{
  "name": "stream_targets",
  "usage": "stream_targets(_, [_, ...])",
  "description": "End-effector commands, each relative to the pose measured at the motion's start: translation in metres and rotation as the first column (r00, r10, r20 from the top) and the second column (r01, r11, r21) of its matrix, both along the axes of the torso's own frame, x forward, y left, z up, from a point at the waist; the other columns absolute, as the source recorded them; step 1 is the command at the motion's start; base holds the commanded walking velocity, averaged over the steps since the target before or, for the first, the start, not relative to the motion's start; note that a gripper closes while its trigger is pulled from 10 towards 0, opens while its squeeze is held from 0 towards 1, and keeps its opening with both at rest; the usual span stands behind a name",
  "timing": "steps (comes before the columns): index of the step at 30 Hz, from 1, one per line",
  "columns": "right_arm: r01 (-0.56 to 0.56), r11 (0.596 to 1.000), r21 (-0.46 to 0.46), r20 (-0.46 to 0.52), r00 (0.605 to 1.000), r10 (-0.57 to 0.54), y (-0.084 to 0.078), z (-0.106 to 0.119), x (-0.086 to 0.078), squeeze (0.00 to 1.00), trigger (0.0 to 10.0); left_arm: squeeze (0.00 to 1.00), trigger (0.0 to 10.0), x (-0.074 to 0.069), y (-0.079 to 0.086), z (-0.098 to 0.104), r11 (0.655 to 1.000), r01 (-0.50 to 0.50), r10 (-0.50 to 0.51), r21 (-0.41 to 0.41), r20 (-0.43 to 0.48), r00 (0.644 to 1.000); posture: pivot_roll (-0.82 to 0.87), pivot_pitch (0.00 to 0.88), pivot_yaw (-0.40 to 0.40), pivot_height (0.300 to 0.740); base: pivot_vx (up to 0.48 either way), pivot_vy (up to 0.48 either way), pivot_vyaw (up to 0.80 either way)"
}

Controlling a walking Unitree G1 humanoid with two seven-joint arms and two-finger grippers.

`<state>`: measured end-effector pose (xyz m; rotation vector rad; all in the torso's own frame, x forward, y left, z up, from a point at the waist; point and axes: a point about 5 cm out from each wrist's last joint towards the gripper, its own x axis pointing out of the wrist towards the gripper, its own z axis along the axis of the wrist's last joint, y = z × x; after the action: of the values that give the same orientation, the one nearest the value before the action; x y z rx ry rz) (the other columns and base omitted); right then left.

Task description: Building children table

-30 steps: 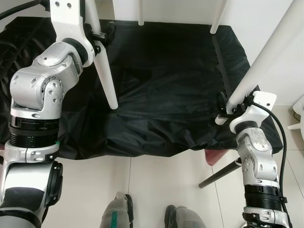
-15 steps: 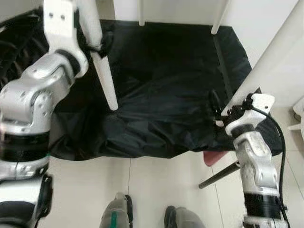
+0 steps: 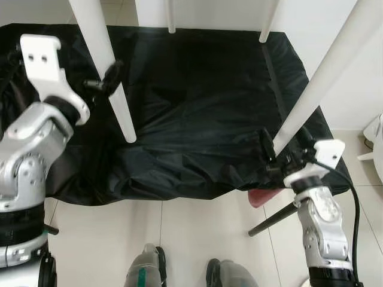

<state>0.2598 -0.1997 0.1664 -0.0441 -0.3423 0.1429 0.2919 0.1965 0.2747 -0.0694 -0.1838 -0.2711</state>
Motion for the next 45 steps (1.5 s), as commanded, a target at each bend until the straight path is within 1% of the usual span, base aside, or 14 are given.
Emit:
stream_targets(1, [0.018,1.000,-0.001,0.014,1.000,-0.018,-0.002,0.001,-0.003,0.00,10.0,0.00,10.0,-0.006,-0.004,0.002,0.990,0.136,-0.137,0.023,0.034,0.990,0.09,0.145,0.023,0.740,0.000,0.000,0.00])
stream_targets(10, [0.031,0.999,0.021,0.005,0.999,-0.031,-0.002,-0.008,-0.011,0.00,10.0,0.00,10.0,-0.028,0.001,-0.008,0.968,0.247,-0.244,-0.047,0.066,0.968,0.09,0.154,0.032,0.740,0.000,0.000,0.00])
stream_targets(16, [-0.030,0.999,-0.039,-0.025,0.999,0.029,0.008,-0.024,-0.023,0.00,10.0,0.00,10.0,-0.038,0.012,-0.042,0.973,0.229,-0.229,-0.017,-0.007,0.973,0.09,0.154,0.035,0.740,0.000,0.000,0.00])
stream_targets(18, [-0.066,0.995,-0.071,-0.052,0.997,0.062,0.012,-0.033,-0.027,0.00,10.0,0.00,10.0,-0.043,0.014,-0.063,0.978,0.203,-0.200,0.056,-0.055,0.978,0.09,0.153,0.035,0.740,0.000,0.000,0.00])
stream_targets(20, [-0.082,0.993,-0.088,-0.075,0.994,0.076,0.012,-0.040,-0.030,0.00,10.0,0.00,10.0,-0.047,0.016,-0.078,0.983,0.168,-0.163,0.073,-0.072,0.984,0.09,0.153,0.035,0.740,0.000,0.000,0.00])
stream_targets(24, [-0.103,0.989,-0.108,-0.099,0.991,0.093,0.013,-0.048,-0.032,0.00,10.0,0.00,10.0,-0.048,0.023,-0.089,0.993,0.106,-0.103,0.051,-0.073,0.992,0.09,0.151,0.035,0.740,0.000,0.000,0.00])
stream_targets(26, [-0.118,0.983,-0.140,-0.131,0.986,0.099,0.012,-0.060,-0.036,0.00,10.0,0.00,10.0,-0.051,0.028,-0.102,0.996,0.055,-0.049,0.075,-0.077,0.996,0.09,0.147,0.034,0.740,0.000,0.000,0.00])
stream_targets(30, [-0.130,0.978,-0.166,-0.143,0.984,0.106,0.012,-0.065,-0.038,0.00,10.0,0.00,10.0,-0.053,0.030,-0.108,0.995,0.029,-0.023,0.097,-0.067,0.998,0.09,0.147,0.034,0.740,0.000,0.000,0.00])
stream_targets(33, [-0.238,0.945,-0.225,-0.208,0.959,0.192,0.015,-0.088,-0.050,0.00,10.0,0.00,10.0,-0.069,0.026,-0.135,0.986,0.061,-0.046,0.154,-0.101,0.994,0.09,0.135,0.036,0.740,0.000,0.000,0.00])
stream_targets(35, [-0.264,0.936,-0.233,-0.220,0.952,0.214,0.016,-0.091,-0.052,0.00,10.0,0.00,10.0,-0.072,0.024,-0.140,0.983,0.077,-0.059,0.165,-0.112,0.992,0.09,0.135,0.036,0.740,0.000,0.000,0.00])
stream_targets(38, [-0.410,0.875,-0.259,-0.281,0.898,0.338,0.019,-0.100,-0.060,0.00,10.0,0.00,10.0,-0.083,0.014,-0.155,0.966,0.168,-0.138,0.198,-0.153,0.978,0.09,0.130,0.033,0.740,0.000,0.000,0.00])
stream_targets(39, [-0.410,0.875,-0.259,-0.281,0.898,0.338,0.019,-0.100,-0.060,0.00,10.0,0.00,10.0,-0.083,0.014,-0.155,0.966,0.168,-0.138,0.198,-0.153,0.978,0.09,0.130,0.033,0.740,0.000,0.000,0.00])
stream_targets(40, [-0.464,0.844,-0.270,-0.308,0.872,0.381,0.019,-0.103,-0.062,0.00,10.0,0.00,10.0,-0.090,0.007,-0.162,0.947,0.228,-0.192,0.225,-0.170,0.967,0.10,0.128,0.030,0.740,0.000,0.000,0.00])
stream_targets(45, [-0.547,0.792,-0.271,-0.379,0.817,0.435,0.015,-0.115,-0.066,0.00,10.0,0.00,10.0,-0.105,-0.006,-0.179,0.895,0.342,-0.290,0.287,-0.208,0.934,0.10,0.123,0.020,0.740,0.000,0.000,0.00])
